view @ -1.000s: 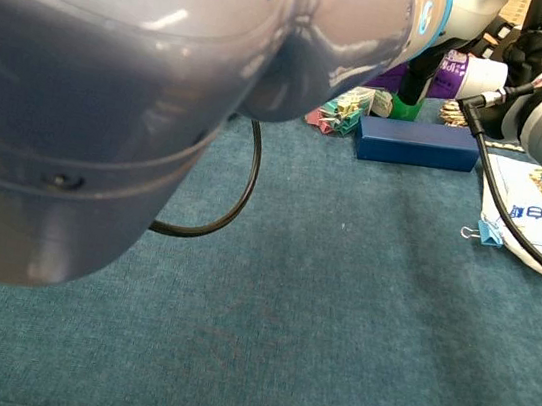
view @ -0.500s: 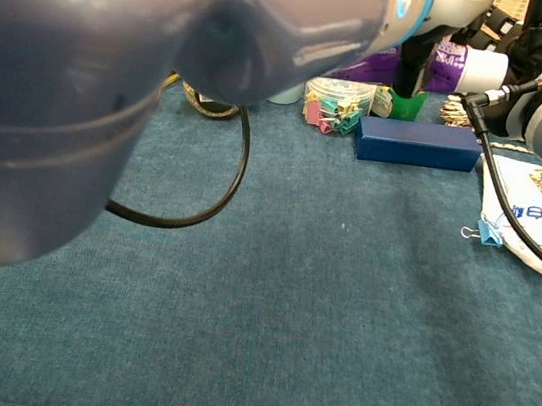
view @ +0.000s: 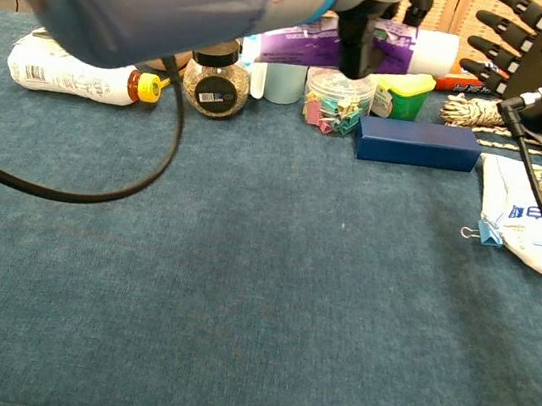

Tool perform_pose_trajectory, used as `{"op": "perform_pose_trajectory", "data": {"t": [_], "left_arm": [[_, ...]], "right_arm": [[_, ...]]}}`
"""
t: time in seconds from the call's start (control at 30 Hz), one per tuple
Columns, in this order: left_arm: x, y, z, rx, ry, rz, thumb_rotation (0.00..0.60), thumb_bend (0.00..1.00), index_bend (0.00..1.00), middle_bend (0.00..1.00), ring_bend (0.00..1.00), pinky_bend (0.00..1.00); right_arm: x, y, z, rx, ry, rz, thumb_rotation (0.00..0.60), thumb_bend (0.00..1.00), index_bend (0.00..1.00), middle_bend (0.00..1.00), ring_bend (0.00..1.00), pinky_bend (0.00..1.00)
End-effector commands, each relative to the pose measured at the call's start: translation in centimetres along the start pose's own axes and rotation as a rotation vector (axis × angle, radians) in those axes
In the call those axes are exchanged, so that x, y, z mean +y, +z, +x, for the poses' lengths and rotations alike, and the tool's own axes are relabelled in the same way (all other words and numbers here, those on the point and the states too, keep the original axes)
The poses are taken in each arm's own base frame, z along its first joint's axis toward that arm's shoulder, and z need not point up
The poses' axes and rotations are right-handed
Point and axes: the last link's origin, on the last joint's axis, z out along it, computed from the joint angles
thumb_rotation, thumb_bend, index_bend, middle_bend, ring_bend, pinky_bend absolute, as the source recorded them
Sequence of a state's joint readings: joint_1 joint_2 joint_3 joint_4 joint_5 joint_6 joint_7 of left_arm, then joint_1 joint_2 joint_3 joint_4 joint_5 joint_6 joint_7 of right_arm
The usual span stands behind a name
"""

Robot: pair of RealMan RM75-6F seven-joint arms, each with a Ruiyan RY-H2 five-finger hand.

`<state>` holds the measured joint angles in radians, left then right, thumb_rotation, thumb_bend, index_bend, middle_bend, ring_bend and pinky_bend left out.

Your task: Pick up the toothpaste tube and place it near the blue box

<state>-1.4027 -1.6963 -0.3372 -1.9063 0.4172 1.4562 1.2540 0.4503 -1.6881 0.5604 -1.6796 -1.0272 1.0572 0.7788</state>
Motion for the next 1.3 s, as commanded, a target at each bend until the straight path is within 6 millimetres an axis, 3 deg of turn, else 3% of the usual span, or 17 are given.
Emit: {"op": "perform_pose_trajectory", "data": {"t": [0.03,0.33,0.7,1.0,1.3], "left_arm": [[-0.8,-0.5,-0.5,-0.006,0.001,-0.006,0.600,0.94,0.64,0.57,0.56,0.66],[-2.7,-1.6,-3.9,-0.066,-0.010,-0.015,0.600,0.94,0.64,0.57,0.53,0.66],[-2.0,-1.7,-8.7,-0.175,0.020,-0.043,0.600,0.93,0.55,0.50,0.46,0.65],[-2.2,-1.5,-9.2,-0.198,0.004,-0.042,0.600,0.89,0.26,0.29,0.27,0.48],[-4.9,-1.9,-8.2,-0.180,-0.077,0.000,0.600,0.88,0.12,0.15,0.15,0.40]], "right_arm": [[-0.1,0.0,0.6,0.009,-0.030,0.004,0.103,0.00,0.00,0.00,0.00,0.00],[-0.7,0.0,2.7,0.044,-0.102,0.015,0.113,0.00,0.00,0.00,0.00,0.00],[-1.4,0.1,4.6,0.079,-0.130,0.024,0.114,0.00,0.00,0.00,0.00,0.00],[-2.1,0.2,5.9,0.102,-0.148,0.031,0.118,0.00,0.00,0.00,0.00,0.00],[-2.6,0.1,7.4,0.119,-0.196,0.041,0.118,0.00,0.00,0.00,0.00,0.00]]}}
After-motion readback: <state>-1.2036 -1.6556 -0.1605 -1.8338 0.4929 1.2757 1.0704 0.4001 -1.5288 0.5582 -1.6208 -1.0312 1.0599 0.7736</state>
